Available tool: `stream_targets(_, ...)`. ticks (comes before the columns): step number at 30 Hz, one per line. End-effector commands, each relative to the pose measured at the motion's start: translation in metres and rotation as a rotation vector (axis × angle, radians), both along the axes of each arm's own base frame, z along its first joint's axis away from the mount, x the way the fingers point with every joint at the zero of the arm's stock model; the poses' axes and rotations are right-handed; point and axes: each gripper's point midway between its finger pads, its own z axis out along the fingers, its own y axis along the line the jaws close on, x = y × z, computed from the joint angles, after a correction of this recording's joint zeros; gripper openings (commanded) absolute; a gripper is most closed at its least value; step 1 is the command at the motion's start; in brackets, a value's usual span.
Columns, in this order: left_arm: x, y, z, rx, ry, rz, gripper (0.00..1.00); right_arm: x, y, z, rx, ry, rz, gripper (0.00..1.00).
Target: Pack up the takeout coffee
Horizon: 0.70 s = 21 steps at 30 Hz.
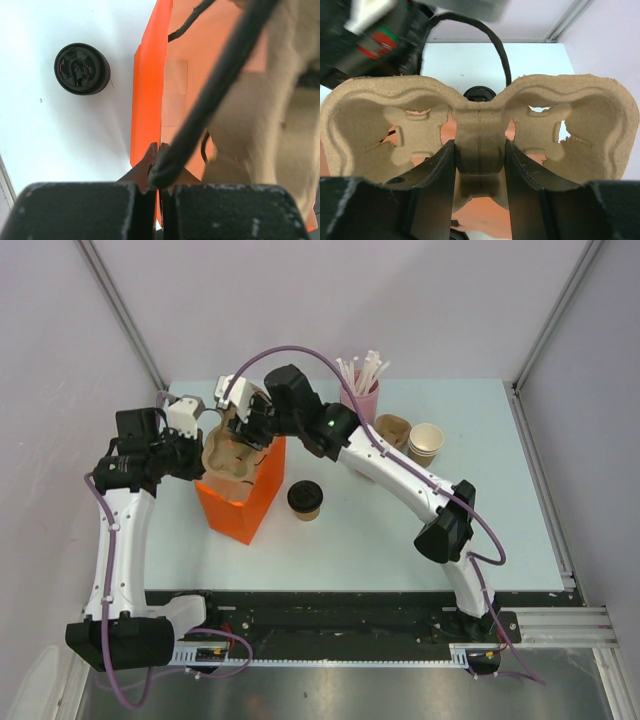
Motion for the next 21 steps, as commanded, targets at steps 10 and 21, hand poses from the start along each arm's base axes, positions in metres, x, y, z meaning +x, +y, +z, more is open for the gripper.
stream_targets(10, -0.008, -0.009, 0.019, -0.082, -0.033, 0.052, 0.0, -0.025, -0.025, 0.069, 0.124, 0.058, -0.25, 0.0)
stream_targets(21, -0.023, -0.026, -0.002, -0.165, 0.035, -0.001, 0.0, -0.048, -0.035, 0.095, 0.194, 0.151, -0.13, 0.0)
